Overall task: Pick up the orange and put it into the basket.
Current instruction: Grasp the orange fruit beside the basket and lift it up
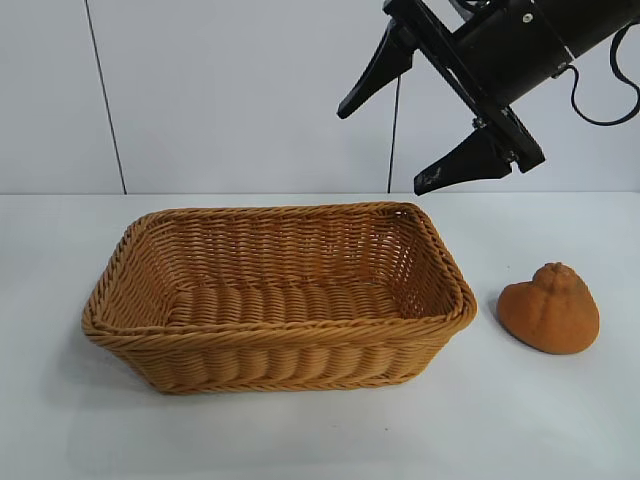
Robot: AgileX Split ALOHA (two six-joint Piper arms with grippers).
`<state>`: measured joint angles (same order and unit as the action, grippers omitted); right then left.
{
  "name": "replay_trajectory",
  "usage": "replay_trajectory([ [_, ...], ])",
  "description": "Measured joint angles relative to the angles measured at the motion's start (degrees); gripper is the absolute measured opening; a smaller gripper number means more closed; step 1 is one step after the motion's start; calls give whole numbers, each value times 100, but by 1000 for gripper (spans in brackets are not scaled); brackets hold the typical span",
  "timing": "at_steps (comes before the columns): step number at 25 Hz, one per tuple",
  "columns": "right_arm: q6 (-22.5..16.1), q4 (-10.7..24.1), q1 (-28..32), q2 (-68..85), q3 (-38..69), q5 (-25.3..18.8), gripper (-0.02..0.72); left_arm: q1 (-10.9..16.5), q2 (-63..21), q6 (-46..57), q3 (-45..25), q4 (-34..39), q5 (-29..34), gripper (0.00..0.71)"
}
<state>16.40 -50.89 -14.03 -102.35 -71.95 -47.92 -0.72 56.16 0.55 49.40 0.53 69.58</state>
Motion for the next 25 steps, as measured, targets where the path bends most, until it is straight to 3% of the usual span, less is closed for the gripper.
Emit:
replay_trajectory([
  [8,0,0,0,0,-20,-94,631,0,-2428,42,-1616,-17,-655,613],
  [14,-22,197,0,0,-395,-324,631,0,-3800,57,-2034,-53,-803,613],
  [18,-430,912,0,0,-812,-498,631,0,-4456,60,-2046,-53,-846,613],
  [25,-1601,3123,16,0,-1440,-1084,631,0,-5528,80,-2060,-53,-853,613],
])
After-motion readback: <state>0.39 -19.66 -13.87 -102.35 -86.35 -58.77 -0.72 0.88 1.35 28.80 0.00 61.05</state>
